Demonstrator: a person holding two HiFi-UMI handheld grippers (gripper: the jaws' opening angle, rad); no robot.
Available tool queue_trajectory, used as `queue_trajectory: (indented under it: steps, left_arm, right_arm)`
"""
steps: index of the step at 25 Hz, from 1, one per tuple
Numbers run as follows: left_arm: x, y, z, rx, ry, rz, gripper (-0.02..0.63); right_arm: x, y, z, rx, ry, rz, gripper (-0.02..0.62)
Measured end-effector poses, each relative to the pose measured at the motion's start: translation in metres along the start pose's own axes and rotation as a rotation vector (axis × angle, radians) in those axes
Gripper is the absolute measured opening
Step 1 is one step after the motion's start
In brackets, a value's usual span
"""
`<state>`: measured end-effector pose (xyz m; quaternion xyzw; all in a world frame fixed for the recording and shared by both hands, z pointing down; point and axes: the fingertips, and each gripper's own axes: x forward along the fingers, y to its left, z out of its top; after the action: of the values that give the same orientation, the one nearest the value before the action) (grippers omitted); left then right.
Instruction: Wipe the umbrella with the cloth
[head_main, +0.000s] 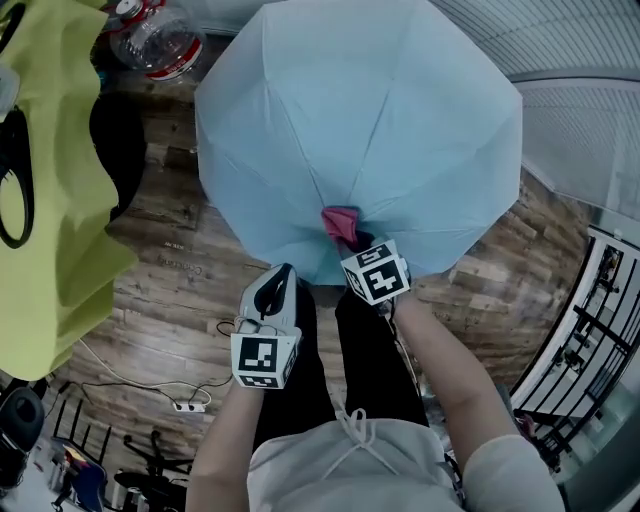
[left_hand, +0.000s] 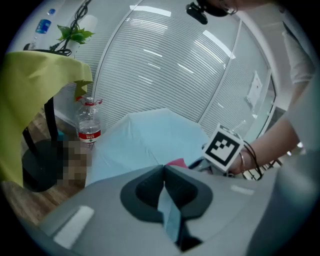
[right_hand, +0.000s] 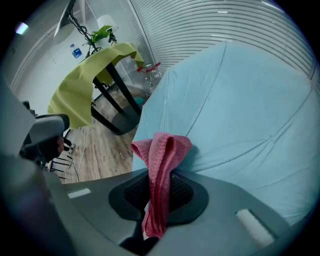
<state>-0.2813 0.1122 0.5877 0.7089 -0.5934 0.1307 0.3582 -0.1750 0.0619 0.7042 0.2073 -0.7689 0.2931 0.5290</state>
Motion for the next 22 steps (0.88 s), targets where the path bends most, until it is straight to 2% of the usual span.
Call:
queue_trajectory:
  steps: [4,12,16,22]
  left_arm:
    - [0.004,0.004,0.001,0.035,0.018,-0.015,0.006]
    - [0.013,0.003,0.002,0.010,0.011,0.101,0.006]
    - [0.023,-0.014,0.004,-0.058,-0.003,0.137,0.006]
    - [0.055,-0.059,0.013,-0.037,-0.014,0.117,0.006]
  right_arm:
    - [0.003,-0.014,0.004,-0.025,0.013,-0.015,0.057]
    - [-0.016,-0.048,0.027,-0.098,0.007,0.018,0.057]
    - [-0.029,-0.066,0.035,-0.143,0.014,0.040,0.057]
    - [-0.054,-0.105,0.049,-0.215,-0.002,0.044,0.057]
